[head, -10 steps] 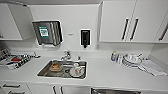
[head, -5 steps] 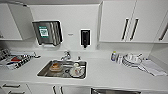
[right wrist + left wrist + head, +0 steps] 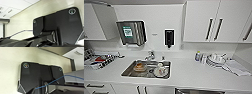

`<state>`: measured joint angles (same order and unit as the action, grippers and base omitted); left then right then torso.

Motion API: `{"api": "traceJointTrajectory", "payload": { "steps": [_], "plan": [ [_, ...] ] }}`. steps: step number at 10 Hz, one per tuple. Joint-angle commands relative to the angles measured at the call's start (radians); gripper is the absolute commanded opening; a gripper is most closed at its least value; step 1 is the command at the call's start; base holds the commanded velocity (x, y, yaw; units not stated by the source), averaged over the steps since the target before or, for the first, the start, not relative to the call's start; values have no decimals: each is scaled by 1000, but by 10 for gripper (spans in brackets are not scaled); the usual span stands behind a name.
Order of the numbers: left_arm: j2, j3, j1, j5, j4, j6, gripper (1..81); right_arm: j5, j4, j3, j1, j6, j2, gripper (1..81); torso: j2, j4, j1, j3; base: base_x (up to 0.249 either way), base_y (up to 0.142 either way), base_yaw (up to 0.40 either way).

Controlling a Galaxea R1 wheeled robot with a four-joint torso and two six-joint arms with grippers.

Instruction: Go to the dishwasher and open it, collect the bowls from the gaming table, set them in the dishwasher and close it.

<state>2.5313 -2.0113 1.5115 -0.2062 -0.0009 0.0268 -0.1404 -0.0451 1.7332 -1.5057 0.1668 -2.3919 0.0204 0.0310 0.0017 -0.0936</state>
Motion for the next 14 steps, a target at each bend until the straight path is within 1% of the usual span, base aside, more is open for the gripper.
{"api": "traceJointTrajectory", "payload": {
  "steps": [1, 3, 4, 5, 6, 8, 9, 10, 11, 12, 13, 14],
  "plan": [
    [-331, 395, -36, -42, 2, 2, 811, 35, -2, -170, 78, 16, 179, 811, 100, 0, 64, 0, 0, 0, 0],
    [-468, 560, -41, -78, 2, 5, 811, 27, 17, -199, 104, 19, 225, 811, 116, 0, 74, 0, 0, 0, 0],
    [-538, 646, -44, -105, 8, 10, 811, 27, 24, -222, 121, 20, 251, 811, 142, 0, 90, 0, 0, 0, 0],
    [-571, 687, -47, -114, 28, 10, 811, 27, 25, -241, 135, 20, 264, 811, 176, 0, 111, 0, 0, 0, 0],
    [-630, 761, -62, -131, 54, 8, 811, 28, 36, -270, 152, 17, 285, 811, 215, 0, 135, 0, 0, 0, 0],
    [-713, 856, -107, -128, 82, 7, 811, 28, 37, -278, 170, 22, 300, 811, 280, 0, 177, 0, 0, 0, 0],
    [-753, 908, -136, -119, 85, 7, 811, 28, 37, -276, 176, 36, 308, 811, 314, 0, 198, 0, 0, 0, 0],
    [-798, 963, -161, -114, 97, 7, 811, 27, 37, -278, 182, 48, 322, 811, 349, 0, 220, 0, 0, 0, 0],
    [-848, 1027, -181, -104, 122, 5, 811, 27, 37, -281, 189, 59, 339, 811, 384, 0, 243, 0, 0, 0, 0],
    [-883, 1072, -213, -76, 124, 4, 811, 27, 37, -288, 198, 66, 351, 811, 418, 0, 264, -20, 0, 0, 0],
    [-896, 1091, -257, -23, 118, 4, 811, 27, 37, -296, 209, 68, 362, 811, 453, 0, 286, -93, 0, 0, 0],
    [-896, 1091, -306, 25, 108, 1, 811, 28, 39, -304, 227, 72, 368, 811, 480, 0, 302, -96, 0, 0, 0]
  ]
}}
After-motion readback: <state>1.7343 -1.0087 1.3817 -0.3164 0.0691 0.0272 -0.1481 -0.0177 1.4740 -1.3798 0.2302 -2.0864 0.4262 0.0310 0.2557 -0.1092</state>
